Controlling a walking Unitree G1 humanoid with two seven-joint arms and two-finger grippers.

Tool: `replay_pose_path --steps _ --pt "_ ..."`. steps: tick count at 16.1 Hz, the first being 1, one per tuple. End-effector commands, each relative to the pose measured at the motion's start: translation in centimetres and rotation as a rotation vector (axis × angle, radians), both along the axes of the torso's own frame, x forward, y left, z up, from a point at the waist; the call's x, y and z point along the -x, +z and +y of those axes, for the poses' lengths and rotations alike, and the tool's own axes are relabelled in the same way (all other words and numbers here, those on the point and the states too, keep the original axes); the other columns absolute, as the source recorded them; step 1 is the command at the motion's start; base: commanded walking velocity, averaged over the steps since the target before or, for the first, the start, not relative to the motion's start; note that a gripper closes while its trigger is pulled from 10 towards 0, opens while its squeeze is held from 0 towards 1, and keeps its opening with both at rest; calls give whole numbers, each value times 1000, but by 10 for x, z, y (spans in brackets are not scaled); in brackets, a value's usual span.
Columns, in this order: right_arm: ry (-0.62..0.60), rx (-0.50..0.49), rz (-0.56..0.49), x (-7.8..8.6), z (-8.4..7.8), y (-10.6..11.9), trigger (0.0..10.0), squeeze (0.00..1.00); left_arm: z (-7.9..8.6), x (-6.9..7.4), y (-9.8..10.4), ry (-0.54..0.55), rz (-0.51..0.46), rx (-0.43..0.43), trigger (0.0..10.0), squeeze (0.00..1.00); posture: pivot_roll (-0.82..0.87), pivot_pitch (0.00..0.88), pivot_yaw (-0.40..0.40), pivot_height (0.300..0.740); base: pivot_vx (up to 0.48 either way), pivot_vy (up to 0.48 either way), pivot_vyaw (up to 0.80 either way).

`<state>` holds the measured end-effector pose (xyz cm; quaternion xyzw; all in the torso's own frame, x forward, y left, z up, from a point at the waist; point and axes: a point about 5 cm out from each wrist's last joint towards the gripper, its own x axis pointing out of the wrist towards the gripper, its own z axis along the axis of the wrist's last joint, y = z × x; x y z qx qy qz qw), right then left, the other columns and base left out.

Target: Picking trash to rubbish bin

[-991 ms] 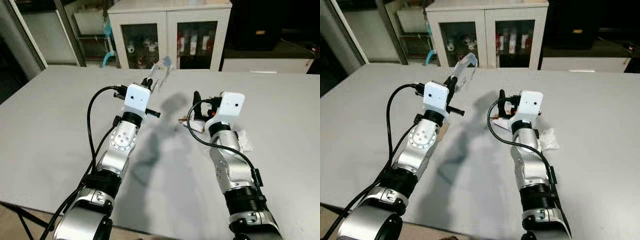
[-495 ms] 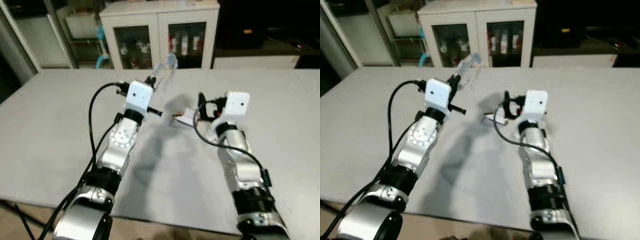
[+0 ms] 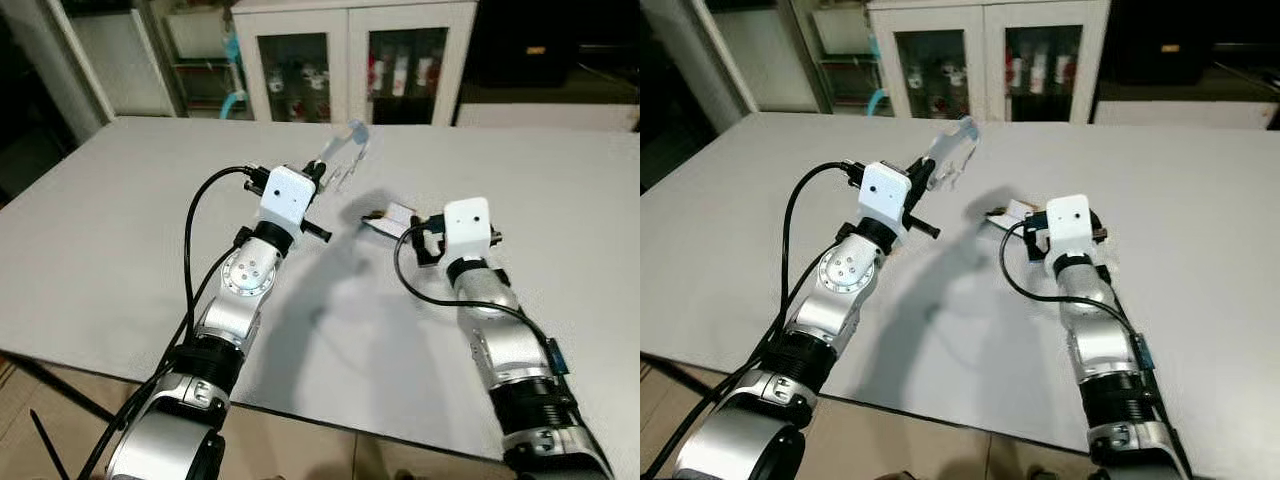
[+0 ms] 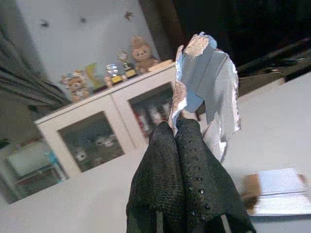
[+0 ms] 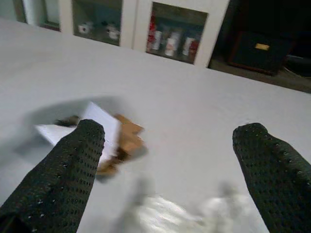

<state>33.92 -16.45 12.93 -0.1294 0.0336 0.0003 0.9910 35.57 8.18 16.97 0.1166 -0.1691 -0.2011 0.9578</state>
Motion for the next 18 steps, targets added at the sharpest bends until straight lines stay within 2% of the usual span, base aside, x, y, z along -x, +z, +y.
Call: replay_pose_path --steps 1,4,7,9,18 --pt "33 41 6 1 5 2 10000 0 1 0 4 -8 -7 -3 10000 0 8 29 121 740 0 0 0" --pt "69 106 -12 1 8 9 10000 0 3 0 4 -13 -5 -9 10000 0 4 28 121 740 0 0 0" --pt "62 170 -31 3 -7 22 10000 0 2 1 4 -35 -4 -21 10000 0 -4 26 124 740 0 0 0" --pt "92 264 17 7 -18 23 10000 0 2 1 4 -48 -2 -28 10000 0 -14 21 128 740 0 0 0" --pt "116 453 56 16 -36 27 10000 0 -2 2 5 -83 5 -44 10000 0 -15 19 131 740 0 0 0"
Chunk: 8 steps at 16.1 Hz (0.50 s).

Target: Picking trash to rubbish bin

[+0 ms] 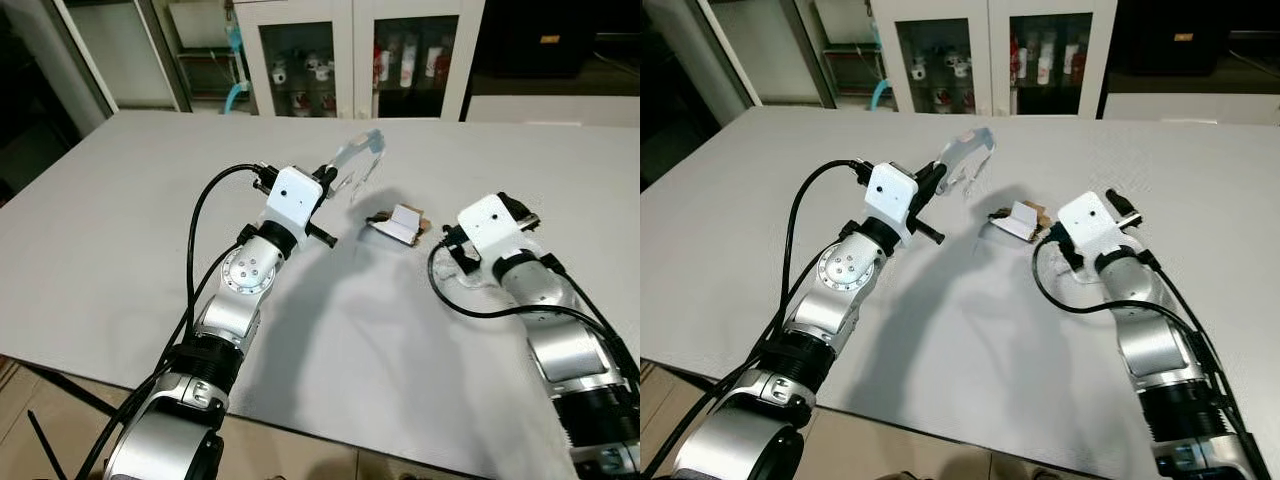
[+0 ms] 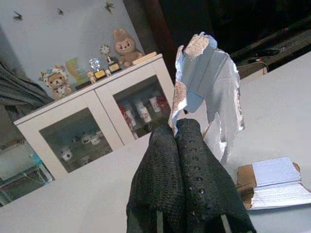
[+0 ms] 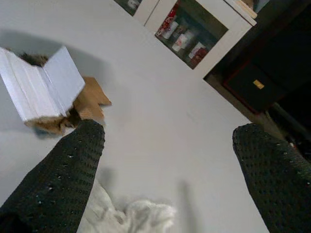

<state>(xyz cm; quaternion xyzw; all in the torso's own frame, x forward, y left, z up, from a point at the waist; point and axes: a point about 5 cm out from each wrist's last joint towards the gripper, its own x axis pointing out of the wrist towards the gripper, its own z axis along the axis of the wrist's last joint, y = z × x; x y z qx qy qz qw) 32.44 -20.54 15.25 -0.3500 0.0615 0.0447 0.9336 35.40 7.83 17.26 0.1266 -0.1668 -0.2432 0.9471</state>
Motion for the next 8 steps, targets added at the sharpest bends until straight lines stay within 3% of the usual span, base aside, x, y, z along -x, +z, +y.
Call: replay_pose_path --steps 1,2,4,8 --pt "17 59 -9 2 2 5 10000 0 1 0 2 -5 0 -8 10000 0 -15 21 132 740 0 0 0" --pt "-17 120 20 3 -7 4 10000 0 1 0 1 -10 3 -12 10000 0 -17 23 133 740 0 0 0" --pt "-152 105 83 5 -27 -5 10000 0 2 0 0 -14 7 -18 10000 0 -14 22 132 740 0 0 0" --pt "-165 160 83 7 -33 -5 10000 0 2 1 -1 -15 12 -22 10000 0 -14 26 133 740 0 0 0"
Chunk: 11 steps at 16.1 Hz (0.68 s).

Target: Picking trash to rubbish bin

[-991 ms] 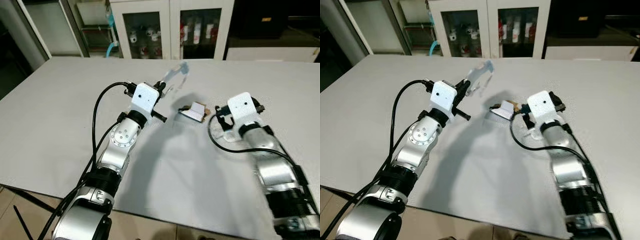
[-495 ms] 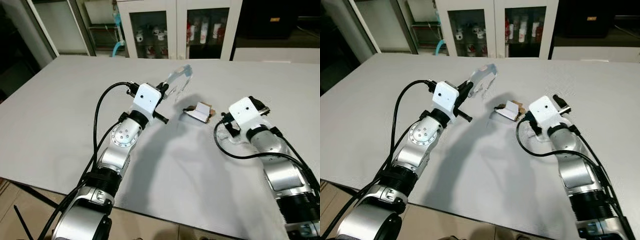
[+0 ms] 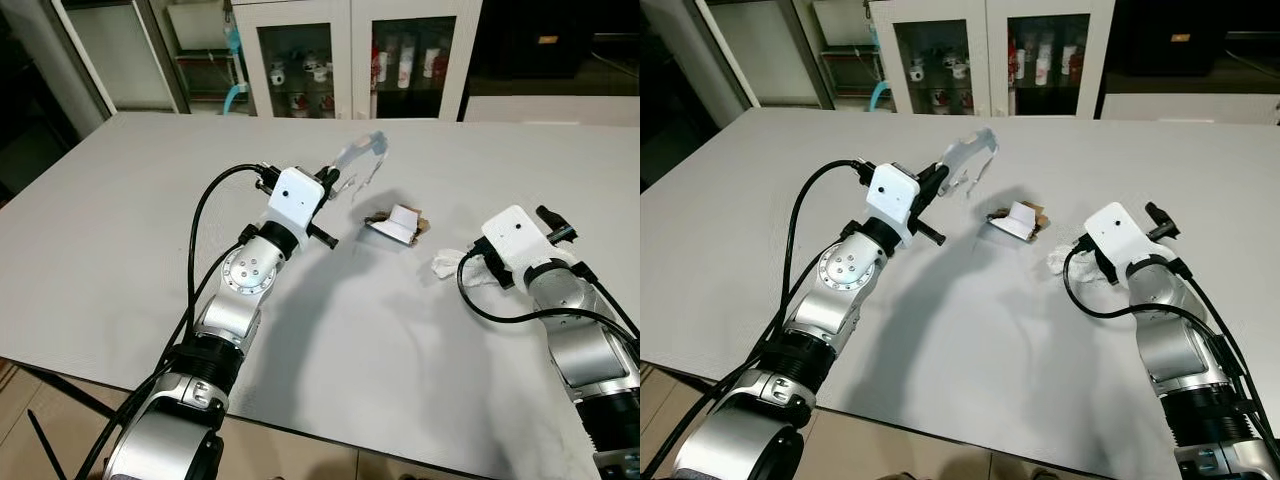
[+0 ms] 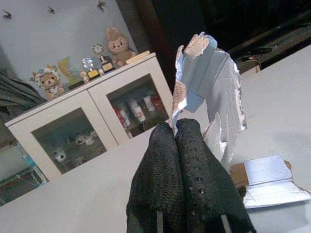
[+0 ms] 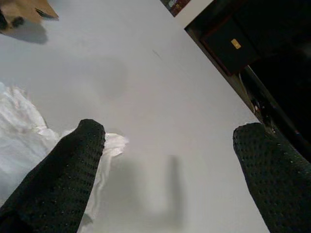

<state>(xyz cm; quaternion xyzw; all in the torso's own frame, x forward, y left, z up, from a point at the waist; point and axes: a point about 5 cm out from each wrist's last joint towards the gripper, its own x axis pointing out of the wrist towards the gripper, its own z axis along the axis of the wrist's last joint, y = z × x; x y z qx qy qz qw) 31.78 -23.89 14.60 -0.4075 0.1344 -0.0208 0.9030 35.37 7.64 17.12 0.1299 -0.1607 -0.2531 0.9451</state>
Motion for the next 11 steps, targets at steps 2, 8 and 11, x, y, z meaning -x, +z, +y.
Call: replay_pose_path --steps 2,8,11 --pt "-12 51 2 1 -1 3 10000 0 3 0 0 -1 3 -13 10000 0 -15 28 134 740 0 0 0" --pt "23 -127 -70 -1 7 12 10000 0 2 0 0 -3 4 -11 10000 0 -17 31 130 740 0 0 0" --pt "-76 -548 -163 -6 10 25 10000 0 1 0 0 -3 8 -11 10000 0 -18 34 130 740 0 0 0"
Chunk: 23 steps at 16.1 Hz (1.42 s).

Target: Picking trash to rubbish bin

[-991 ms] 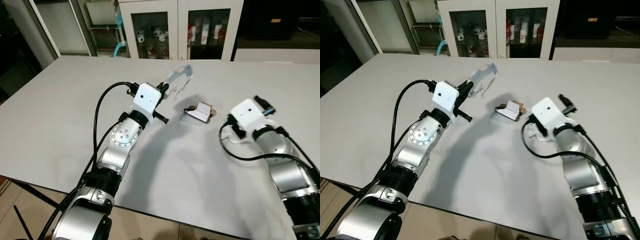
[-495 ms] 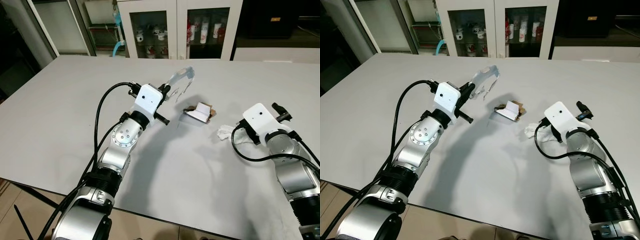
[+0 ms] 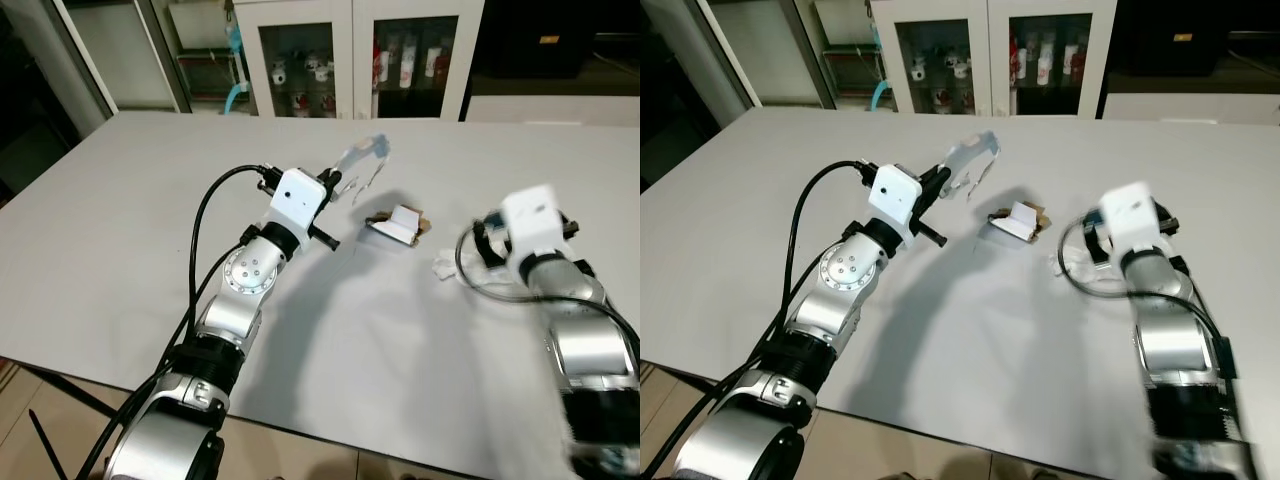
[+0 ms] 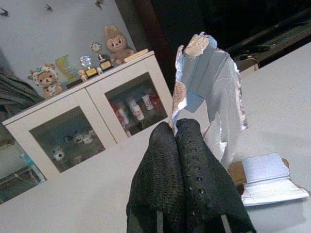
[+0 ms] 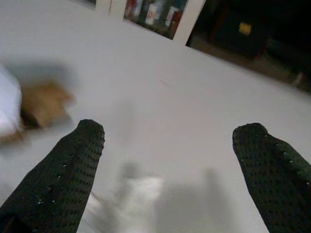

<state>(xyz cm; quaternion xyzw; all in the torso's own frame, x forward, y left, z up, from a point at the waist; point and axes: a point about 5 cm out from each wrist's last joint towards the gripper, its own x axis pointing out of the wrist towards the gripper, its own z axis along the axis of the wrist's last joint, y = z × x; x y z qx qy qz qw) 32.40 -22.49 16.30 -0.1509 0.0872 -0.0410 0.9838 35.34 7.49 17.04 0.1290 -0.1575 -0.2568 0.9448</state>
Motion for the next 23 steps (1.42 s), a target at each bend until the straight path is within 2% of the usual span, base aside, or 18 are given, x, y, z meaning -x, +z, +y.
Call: replay_pose_path --steps 1,3,4,7,9,11,14,19,23 --pt "-47 -138 -43 -2 -3 11 10000 0 2 0 0 2 2 -10 10000 0 -17 34 130 740 0 0 0" --pt "-19 -285 -46 -5 8 11 10000 0 2 0 0 0 3 -13 10000 0 -16 36 130 740 0 0 0" --pt "3 -319 -41 -5 13 11 10000 0 1 1 0 0 3 -13 10000 0 -17 37 129 740 0 0 0" --pt "12 -344 2 -3 14 7 10000 0 0 1 -2 -4 10 -16 10000 0 -20 39 129 740 0 0 0" --pt "46 -234 20 0 11 4 10000 0 0 1 -2 -7 13 -17 10000 0 -20 39 127 740 0 0 0" --pt "76 -205 23 2 12 4 10000 0 0 1 -3 -9 15 -17 10000 0 -22 40 127 740 0 0 0" --pt "132 -102 50 5 13 -4 10000 0 -1 2 -2 -16 14 -19 10000 0 -20 38 125 740 0 0 0" --pt "252 -96 84 10 25 -10 10000 0 -2 2 -3 -23 18 -20 10000 0 -23 35 126 740 0 0 0" --pt "288 -73 131 13 27 -19 10000 0 -3 3 -4 -33 23 -23 10000 0 -19 31 124 740 0 0 0"
